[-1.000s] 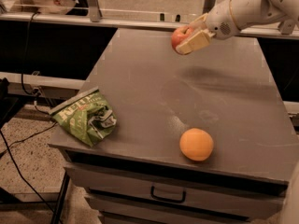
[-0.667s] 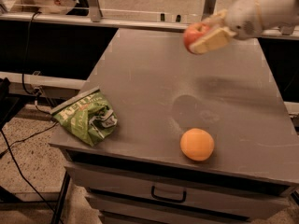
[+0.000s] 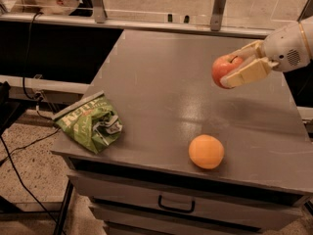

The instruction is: Move apple near orange

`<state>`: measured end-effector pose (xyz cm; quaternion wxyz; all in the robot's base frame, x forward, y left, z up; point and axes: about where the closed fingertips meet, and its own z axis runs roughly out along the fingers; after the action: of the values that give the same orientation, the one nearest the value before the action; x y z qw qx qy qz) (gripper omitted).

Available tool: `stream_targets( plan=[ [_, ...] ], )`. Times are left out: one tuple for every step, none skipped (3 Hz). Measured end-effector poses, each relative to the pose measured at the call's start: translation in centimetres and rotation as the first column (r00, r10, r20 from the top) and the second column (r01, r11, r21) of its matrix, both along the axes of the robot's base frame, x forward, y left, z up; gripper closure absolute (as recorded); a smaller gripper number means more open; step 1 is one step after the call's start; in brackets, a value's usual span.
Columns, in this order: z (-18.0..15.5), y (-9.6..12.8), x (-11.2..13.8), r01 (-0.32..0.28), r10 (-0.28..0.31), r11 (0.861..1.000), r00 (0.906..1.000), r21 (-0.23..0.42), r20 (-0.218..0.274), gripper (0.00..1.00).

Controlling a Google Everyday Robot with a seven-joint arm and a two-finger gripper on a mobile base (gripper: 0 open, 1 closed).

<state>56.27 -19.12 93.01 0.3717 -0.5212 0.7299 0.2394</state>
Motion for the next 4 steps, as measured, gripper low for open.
stream_targets(
  plan=[
    [0.1, -1.2, -2.2, 0.006, -0.006, 1.0, 0.9997, 0.006, 0.024, 1.0],
    [0.2, -2.7, -6.8, -0.003, 0.002, 1.0, 0.9985, 0.026, 0.054, 1.0],
    [-0.4, -3.1, -10.9, -0.023, 0.022, 0.999, 0.9989, 0.036, 0.041, 1.0],
    [-1.9, -2.9, -14.6, -0.05, 0.05, 0.999, 0.998, 0.007, 0.039, 1.0]
  ],
)
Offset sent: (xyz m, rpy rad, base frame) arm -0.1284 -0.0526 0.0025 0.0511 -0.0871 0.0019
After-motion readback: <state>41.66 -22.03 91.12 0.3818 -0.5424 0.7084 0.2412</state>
